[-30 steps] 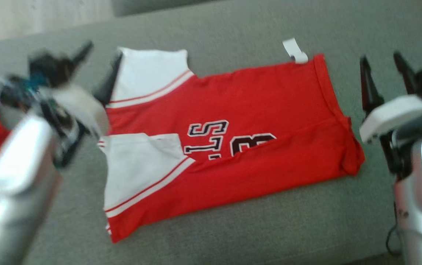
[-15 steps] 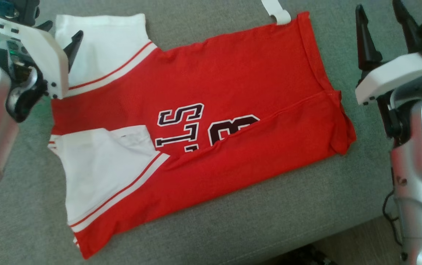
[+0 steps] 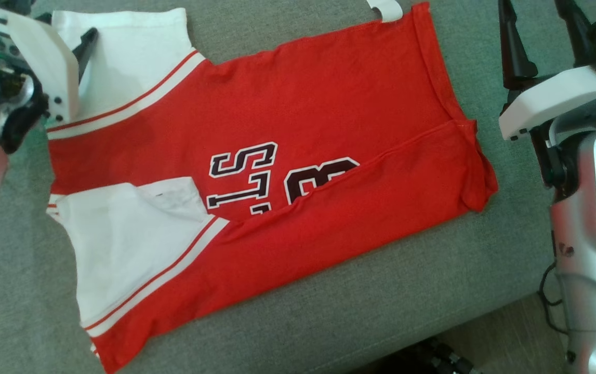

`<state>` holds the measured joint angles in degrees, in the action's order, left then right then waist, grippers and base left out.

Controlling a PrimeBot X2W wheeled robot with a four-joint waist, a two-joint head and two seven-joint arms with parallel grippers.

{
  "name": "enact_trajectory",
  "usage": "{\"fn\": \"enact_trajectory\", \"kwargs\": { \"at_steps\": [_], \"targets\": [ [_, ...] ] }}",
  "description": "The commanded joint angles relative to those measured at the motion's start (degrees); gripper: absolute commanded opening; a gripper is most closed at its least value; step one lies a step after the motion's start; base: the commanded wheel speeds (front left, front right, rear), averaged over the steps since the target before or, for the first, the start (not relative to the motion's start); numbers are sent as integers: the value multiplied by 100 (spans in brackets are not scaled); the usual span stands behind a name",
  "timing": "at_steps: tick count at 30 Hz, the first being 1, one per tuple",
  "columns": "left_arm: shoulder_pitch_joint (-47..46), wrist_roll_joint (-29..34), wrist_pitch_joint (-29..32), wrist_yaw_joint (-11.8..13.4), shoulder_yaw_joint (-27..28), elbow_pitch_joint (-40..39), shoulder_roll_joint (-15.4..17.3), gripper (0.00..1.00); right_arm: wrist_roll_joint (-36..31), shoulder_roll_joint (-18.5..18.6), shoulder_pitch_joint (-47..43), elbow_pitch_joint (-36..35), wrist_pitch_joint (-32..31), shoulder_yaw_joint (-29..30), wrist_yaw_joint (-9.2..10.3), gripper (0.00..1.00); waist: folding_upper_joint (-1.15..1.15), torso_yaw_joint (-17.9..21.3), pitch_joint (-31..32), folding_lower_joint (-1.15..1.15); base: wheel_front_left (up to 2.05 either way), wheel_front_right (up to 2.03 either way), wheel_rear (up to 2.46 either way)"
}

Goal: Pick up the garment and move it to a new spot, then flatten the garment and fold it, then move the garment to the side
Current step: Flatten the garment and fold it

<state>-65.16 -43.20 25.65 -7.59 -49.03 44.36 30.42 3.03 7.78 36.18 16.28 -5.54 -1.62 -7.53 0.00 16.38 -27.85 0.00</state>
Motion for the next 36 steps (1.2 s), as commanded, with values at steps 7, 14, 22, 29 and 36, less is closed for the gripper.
{"fn": "enact_trajectory", "kwargs": {
  "at_steps": [7,14,22,29,36],
  "targets": [
    [-384,-604,559,10,75,285,161,80,42,47,90,-306,39,-45,4,100,0,76,-82,0,0,0,0],
    [-444,-915,371,10,31,218,39,0,16,163,69,-361,-12,-25,4,100,0,-86,6,0,0,0,0],
    [-377,-807,-1018,10,-104,-240,-170,0,163,539,268,-139,-210,-364,4,100,0,-573,446,0,0,0,0],
    [-206,-675,-1622,10,-450,-968,-210,0,810,1072,513,635,-654,-843,4,100,0,-1200,674,0,0,0,0],
    [-96,-465,-1812,19,-691,-1670,-239,0,1149,1701,870,1742,-974,-1323,4,100,0,-1648,599,0,0,0,0]
  ]
}}
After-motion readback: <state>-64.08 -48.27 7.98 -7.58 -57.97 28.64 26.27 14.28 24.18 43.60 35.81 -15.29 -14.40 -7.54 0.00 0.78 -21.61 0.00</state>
